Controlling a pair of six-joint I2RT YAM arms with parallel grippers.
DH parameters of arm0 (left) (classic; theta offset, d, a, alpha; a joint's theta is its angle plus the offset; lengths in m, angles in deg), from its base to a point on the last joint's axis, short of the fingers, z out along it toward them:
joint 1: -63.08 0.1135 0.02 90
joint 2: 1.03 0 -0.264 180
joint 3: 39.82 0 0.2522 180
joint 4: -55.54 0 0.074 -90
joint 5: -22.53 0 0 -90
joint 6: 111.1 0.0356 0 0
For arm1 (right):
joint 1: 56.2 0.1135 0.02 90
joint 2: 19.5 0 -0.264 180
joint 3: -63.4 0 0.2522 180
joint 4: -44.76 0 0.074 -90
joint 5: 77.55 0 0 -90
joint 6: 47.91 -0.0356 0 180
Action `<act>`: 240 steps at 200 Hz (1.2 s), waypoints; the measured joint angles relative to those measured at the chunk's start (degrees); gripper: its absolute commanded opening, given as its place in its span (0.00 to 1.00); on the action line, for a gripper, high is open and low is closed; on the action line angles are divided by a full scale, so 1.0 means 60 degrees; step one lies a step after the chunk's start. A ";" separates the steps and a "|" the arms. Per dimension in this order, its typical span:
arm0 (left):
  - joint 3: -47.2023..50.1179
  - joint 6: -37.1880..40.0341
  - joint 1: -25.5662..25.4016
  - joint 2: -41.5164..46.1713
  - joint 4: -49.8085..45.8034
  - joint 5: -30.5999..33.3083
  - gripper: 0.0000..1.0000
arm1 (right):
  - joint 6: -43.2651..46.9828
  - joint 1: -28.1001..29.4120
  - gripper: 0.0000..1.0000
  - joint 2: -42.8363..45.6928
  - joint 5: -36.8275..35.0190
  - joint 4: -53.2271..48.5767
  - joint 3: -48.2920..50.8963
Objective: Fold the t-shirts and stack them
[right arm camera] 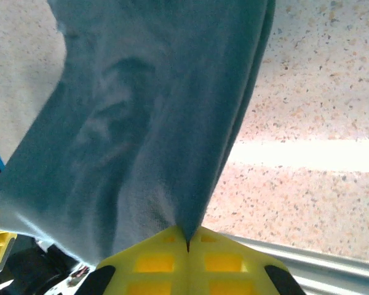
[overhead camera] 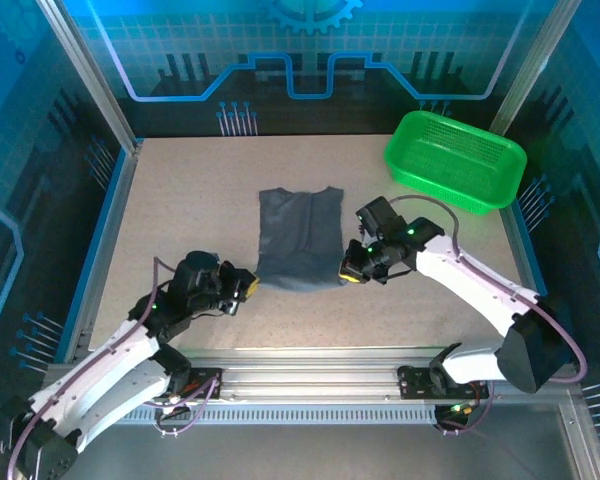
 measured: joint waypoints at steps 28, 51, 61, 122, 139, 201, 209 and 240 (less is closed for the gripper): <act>-0.1024 0.0149 0.0076 -0.0579 -0.0091 0.0419 0.00 | -0.0069 -0.0324 0.00 -0.0583 0.0058 -0.0510 -0.1268; -0.2022 0.0280 0.0586 -0.2098 0.0248 0.0510 0.00 | -0.0055 -0.0758 0.00 -0.1661 0.0051 -0.0790 -0.2783; -0.2339 0.0397 0.0954 -0.2816 0.0499 0.0503 0.00 | -0.0015 -0.0958 0.00 -0.2218 0.0051 -0.0838 -0.3417; -0.5686 0.1468 0.3096 -0.8360 0.1818 -0.0375 0.23 | 0.0018 -0.2208 0.28 -0.7085 0.0044 -0.1078 -0.8313; -0.7209 0.1938 0.3355 -1.0120 0.1872 -0.0812 0.38 | 0.0175 -0.2499 0.50 -0.8546 0.0015 -0.1173 -0.9748; -0.6579 0.2575 0.3024 -0.8950 0.1009 -0.0678 0.57 | 0.1923 -0.2932 0.60 -0.8276 -0.0117 -0.1144 -0.9278; -0.5883 0.2255 0.2648 -0.8164 0.1115 -0.0568 0.57 | 0.1989 -0.2918 0.61 -0.7238 -0.0080 -0.0739 -0.7945; -0.3625 0.0426 0.0120 -0.6637 0.2368 0.0153 0.65 | 0.1865 -0.2914 0.65 -0.2743 0.0470 0.1268 -0.2758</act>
